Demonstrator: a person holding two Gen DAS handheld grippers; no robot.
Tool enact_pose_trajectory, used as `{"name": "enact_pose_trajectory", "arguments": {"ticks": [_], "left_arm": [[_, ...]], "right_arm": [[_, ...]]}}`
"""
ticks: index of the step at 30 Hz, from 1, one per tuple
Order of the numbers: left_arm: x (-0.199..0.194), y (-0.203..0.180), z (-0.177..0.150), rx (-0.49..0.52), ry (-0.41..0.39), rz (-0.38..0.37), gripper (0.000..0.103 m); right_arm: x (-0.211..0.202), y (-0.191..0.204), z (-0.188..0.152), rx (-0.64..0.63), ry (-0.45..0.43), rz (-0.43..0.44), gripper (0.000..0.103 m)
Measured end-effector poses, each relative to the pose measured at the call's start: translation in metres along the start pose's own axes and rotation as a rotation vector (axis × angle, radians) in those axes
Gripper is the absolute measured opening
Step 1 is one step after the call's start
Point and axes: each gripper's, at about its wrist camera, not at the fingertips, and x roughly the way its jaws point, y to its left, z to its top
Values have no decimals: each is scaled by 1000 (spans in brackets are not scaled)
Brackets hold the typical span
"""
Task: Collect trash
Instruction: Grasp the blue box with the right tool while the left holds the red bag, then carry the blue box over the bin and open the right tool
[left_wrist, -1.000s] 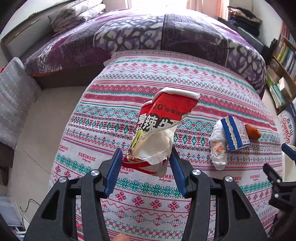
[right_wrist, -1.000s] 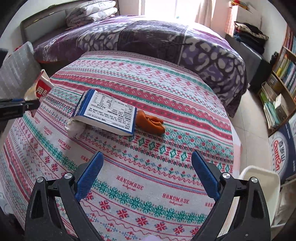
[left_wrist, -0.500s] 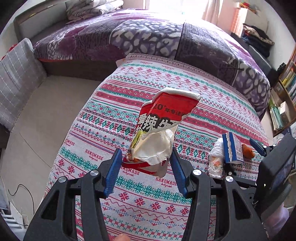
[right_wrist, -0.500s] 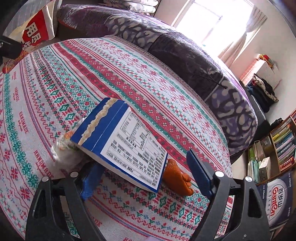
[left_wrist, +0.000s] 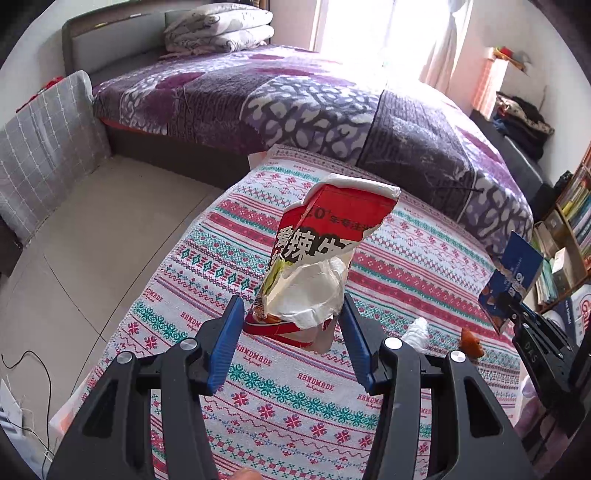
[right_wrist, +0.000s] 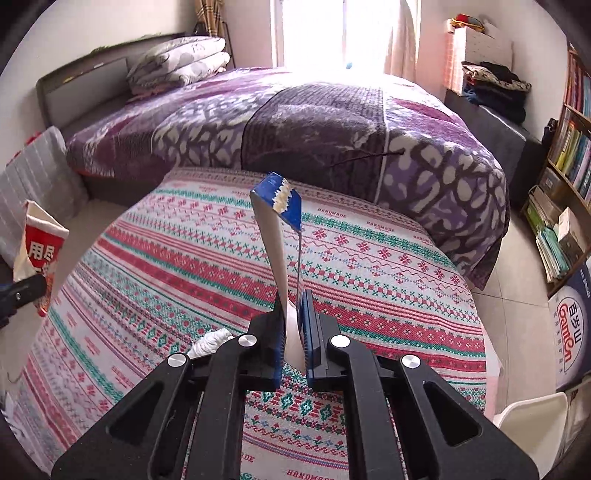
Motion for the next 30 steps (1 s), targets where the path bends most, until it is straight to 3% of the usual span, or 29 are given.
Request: {"name": "enact_pose_trajectory", "arguments": {"ticks": [6, 14, 30], "left_arm": [[-29, -15, -2, -22, -70, -4, 52], [-52, -41, -16, -61, -89, -68, 52], [-62, -120, -58, 119, -95, -91, 52]], "right_arm": [[-45, -12, 0, 58, -63, 2, 8], [-88, -36, -21, 121, -72, -17, 8], [-107, -110, -85, 303, 9, -50, 8]]}}
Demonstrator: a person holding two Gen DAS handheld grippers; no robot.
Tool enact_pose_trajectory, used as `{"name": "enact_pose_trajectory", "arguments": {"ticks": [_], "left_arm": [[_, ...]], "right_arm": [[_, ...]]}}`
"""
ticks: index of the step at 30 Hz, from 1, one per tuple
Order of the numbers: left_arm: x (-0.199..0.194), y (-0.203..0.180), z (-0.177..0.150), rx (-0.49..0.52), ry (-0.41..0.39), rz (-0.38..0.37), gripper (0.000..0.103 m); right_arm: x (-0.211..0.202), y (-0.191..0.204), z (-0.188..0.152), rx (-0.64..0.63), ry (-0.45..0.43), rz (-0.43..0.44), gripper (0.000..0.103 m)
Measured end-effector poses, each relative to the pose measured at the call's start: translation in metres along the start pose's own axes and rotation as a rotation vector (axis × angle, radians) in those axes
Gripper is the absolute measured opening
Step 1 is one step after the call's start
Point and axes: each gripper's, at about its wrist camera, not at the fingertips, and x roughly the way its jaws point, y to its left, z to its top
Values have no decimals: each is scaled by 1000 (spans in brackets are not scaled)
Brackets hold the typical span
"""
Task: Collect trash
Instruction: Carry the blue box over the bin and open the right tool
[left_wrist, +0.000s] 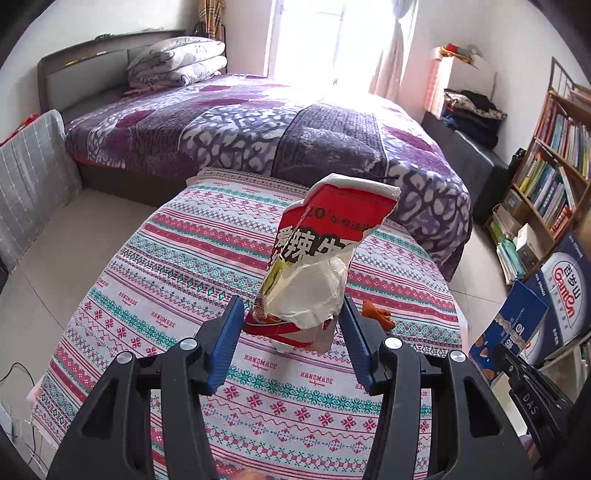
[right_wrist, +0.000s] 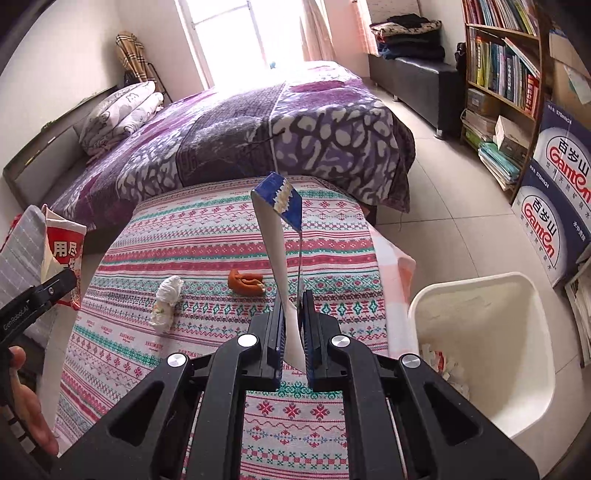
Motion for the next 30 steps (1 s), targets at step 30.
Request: {"name": "enact_pose_trajectory", "arguments": {"ticks": [30], "left_arm": [[9, -111, -26, 177, 21, -80, 52]], "right_arm": [[-29, -99, -1, 123, 4, -103, 9]]}}
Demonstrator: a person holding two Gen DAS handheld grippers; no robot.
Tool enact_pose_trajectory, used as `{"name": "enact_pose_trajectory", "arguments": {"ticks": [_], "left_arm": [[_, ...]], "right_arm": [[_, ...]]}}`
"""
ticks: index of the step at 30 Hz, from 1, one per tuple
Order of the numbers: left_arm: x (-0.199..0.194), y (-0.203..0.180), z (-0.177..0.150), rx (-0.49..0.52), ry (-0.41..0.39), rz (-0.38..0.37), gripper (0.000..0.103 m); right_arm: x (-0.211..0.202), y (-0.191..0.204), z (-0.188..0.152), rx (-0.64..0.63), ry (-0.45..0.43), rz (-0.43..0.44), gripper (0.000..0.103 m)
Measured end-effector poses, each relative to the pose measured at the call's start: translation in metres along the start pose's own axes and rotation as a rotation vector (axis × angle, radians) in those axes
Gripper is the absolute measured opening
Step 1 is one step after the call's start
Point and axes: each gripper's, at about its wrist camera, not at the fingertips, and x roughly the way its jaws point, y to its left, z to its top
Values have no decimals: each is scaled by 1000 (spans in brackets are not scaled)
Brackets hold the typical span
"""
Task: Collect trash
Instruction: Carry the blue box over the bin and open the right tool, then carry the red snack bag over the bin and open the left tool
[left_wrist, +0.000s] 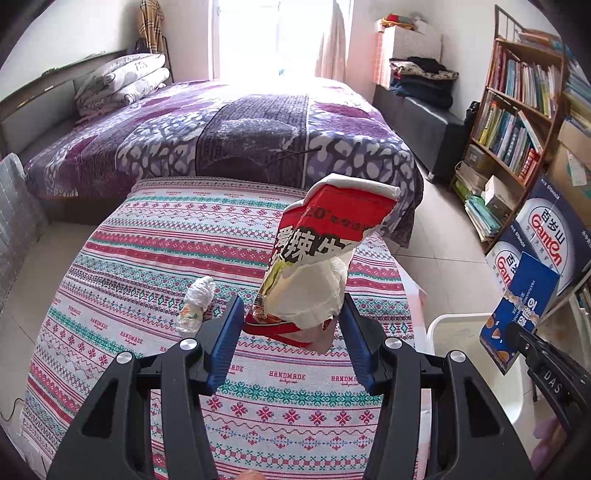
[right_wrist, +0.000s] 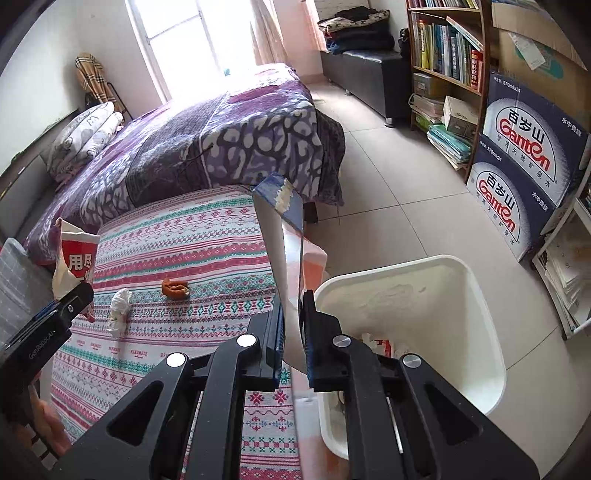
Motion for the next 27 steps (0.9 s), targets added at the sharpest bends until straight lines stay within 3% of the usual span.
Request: {"name": "enact_pose_trajectory", "arguments": {"ticks": [8, 14, 21, 27], "left_arm": [[5, -33, -4, 45, 21, -60, 52], [9, -67, -10, 92, 40, -110, 52], [13, -104, -18, 128, 72, -175, 52], [13, -137, -28, 170, 98, -240, 52]], "right_arm": [[3, -41, 1, 96, 37, -68, 11], [4, -73, 0, 165, 71, -131, 21], [-9, -106, -3, 216, 46, -207, 47], [-23, -133, -3, 241, 28, -261, 60]]}}
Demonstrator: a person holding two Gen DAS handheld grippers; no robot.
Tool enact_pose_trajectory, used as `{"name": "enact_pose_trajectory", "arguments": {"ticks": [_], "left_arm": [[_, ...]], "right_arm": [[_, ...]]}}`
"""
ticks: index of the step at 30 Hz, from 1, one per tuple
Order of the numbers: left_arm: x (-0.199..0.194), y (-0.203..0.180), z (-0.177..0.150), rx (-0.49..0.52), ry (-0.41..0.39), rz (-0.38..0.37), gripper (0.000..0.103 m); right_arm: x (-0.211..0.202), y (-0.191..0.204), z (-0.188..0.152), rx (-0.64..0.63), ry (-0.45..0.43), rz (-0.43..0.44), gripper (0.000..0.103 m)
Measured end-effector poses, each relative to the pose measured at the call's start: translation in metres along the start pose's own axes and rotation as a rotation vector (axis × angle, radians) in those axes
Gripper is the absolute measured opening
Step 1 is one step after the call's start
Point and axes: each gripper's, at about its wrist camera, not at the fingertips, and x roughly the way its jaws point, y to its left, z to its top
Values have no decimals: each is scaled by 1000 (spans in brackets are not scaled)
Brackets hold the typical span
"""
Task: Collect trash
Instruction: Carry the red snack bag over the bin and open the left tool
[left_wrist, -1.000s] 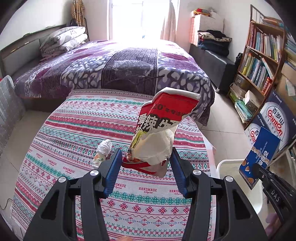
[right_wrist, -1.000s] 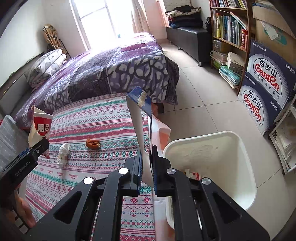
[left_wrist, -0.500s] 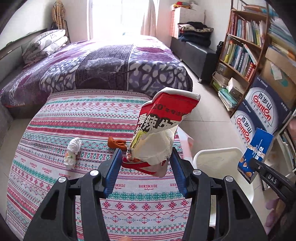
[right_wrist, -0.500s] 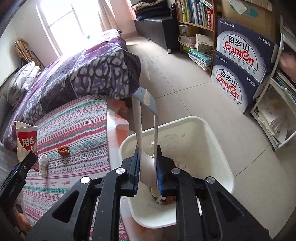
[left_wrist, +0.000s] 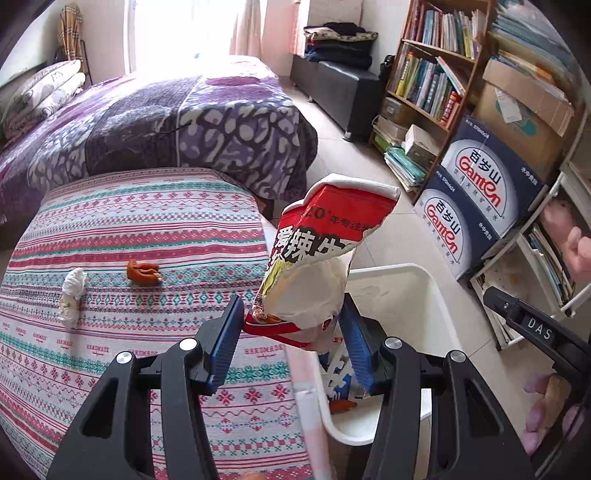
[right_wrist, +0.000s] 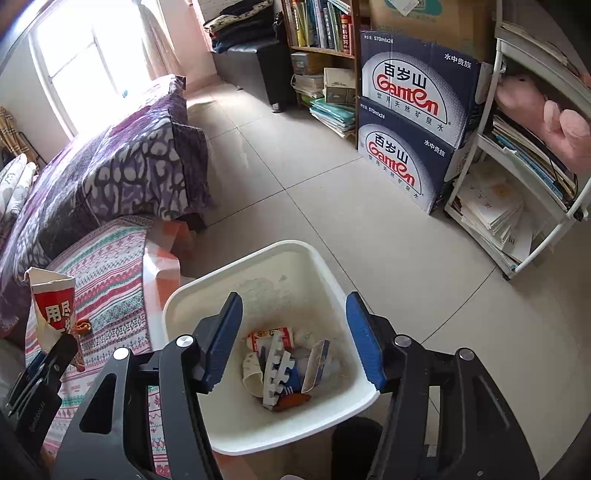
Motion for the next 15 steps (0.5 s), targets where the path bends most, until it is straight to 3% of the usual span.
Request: {"name": "enact_pose_trajectory", "arguments": {"ticks": [11, 15], "left_arm": [[9, -54, -12, 107, 45, -129, 54], [16, -65, -14, 120, 97, -238, 59]], "right_arm": [[-8, -37, 8, 91, -26, -31, 69], [-13, -42, 9, 107, -50, -46, 70]]}}
